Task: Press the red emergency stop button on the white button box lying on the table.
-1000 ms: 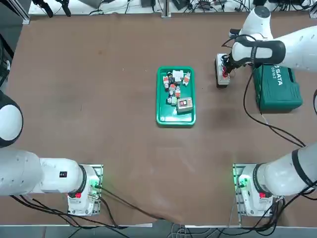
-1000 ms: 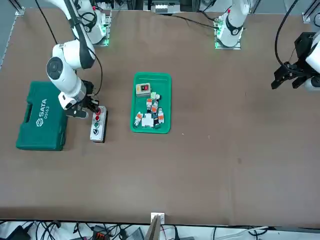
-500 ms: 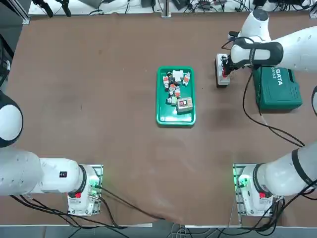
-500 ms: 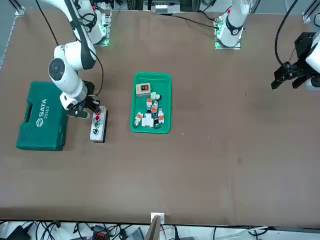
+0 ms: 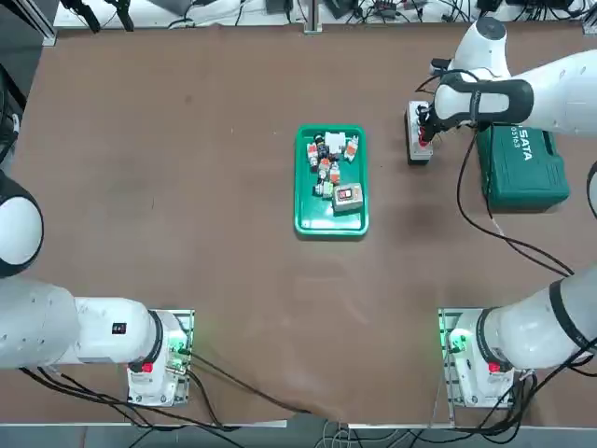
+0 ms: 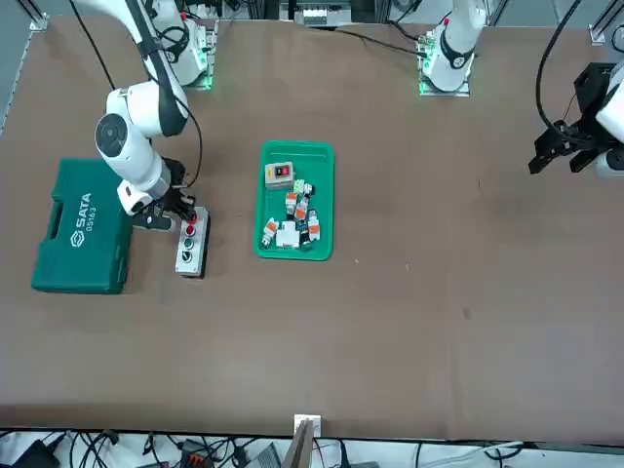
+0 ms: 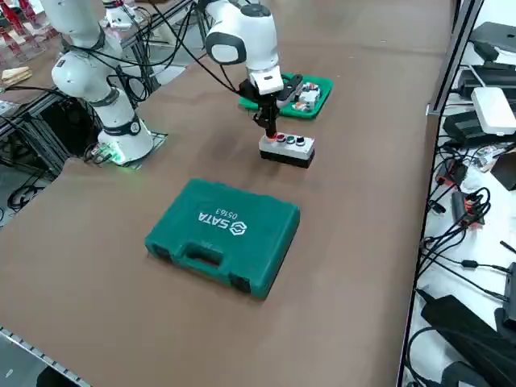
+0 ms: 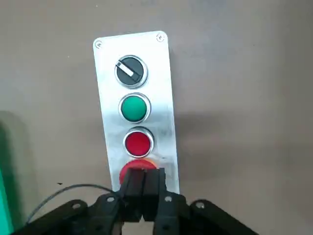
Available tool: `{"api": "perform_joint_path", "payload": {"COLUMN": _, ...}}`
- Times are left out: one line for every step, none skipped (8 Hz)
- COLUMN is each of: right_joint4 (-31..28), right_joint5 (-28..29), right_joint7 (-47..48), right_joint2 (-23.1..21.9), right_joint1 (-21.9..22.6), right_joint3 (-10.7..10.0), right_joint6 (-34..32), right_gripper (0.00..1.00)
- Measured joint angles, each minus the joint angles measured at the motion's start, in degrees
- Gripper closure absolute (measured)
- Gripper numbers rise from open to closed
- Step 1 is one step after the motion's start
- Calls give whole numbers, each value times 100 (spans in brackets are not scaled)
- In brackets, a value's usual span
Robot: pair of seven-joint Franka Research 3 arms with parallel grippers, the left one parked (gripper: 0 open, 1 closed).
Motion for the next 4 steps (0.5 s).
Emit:
{"api": "perform_joint_path", "payload": {"right_joint4": -1, "right_joint5": 0, "right_joint7": 0, "right_joint2": 0, "right_joint1": 0, "right_joint3": 0, "right_joint6": 3, "right_gripper": 99}}
{"api": "perform_joint_path", "payload": {"right_joint4": -5, "right_joint5": 0, "right_joint7": 0, "right_joint2": 6, "right_joint1": 0, "right_joint3": 0, "right_joint6": 13, "right_gripper": 99}}
{"api": "perform_joint_path", "payload": {"right_joint4": -15, "right_joint5": -1, "right_joint7": 0, "right_joint2": 36, "right_joint1": 6, "right_joint3": 0, "right_joint6": 56, "right_gripper": 99}}
{"api": "perform_joint_path", "payload": {"right_joint4": -21, "right_joint5": -3, "right_joint7": 0, "right_joint2": 39, "right_joint1": 7, "right_joint3": -3, "right_joint6": 81, "right_gripper": 99}}
